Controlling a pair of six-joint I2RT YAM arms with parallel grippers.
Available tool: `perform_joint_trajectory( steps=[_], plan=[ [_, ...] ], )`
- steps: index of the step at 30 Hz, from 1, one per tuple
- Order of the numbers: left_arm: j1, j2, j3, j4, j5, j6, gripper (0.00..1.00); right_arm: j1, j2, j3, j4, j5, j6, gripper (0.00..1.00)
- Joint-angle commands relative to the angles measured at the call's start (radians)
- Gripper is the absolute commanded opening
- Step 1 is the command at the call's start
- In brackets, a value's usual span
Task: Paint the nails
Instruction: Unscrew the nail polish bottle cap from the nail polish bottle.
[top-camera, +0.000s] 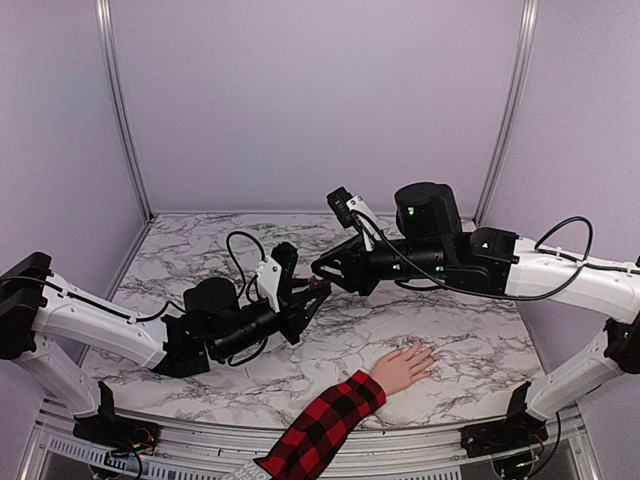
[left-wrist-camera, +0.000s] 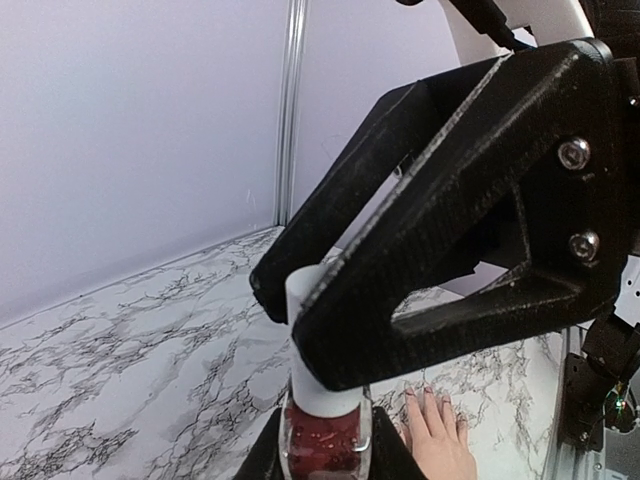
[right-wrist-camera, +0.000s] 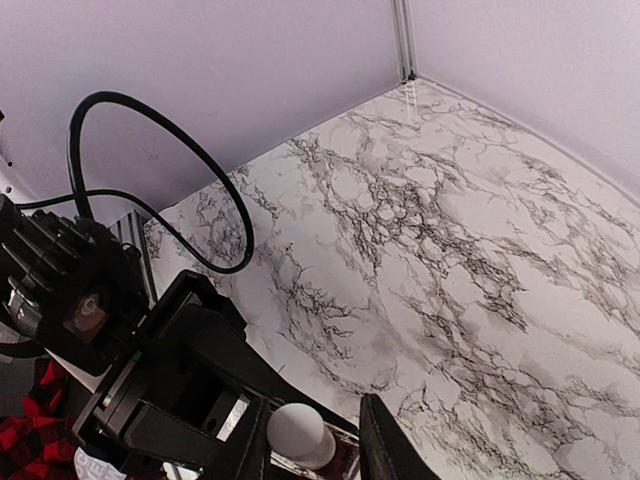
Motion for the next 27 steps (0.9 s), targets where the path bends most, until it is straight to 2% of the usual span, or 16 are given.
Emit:
perform_joint_trajectory(
  steps=[1, 7, 13, 23, 27],
  plan=[
    [-0.005, 0.011, 0.039, 0.044, -0.014, -0.015, 0.01, -0.004, -0.007, 0.032, 0.023, 0.026, -0.002, 0.27],
    [-0.005, 0.012, 0.038, 0.044, 0.012, -0.022, 0.00, -0.004, -0.006, 0.013, 0.037, -0.010, -0.011, 0.17],
    [-0.001, -0.018, 0.024, 0.044, 0.126, 0.010, 0.00, -0.004, -0.021, 0.000, 0.053, -0.047, -0.046, 0.09],
    [0.004, -0.039, 0.024, 0.045, 0.368, 0.038, 0.00, -0.005, -0.046, -0.015, 0.069, -0.158, -0.114, 0.06],
    [0.008, -0.047, 0.035, 0.045, 0.515, 0.042, 0.00, -0.006, -0.060, -0.019, 0.067, -0.226, -0.149, 0.05]
  ],
)
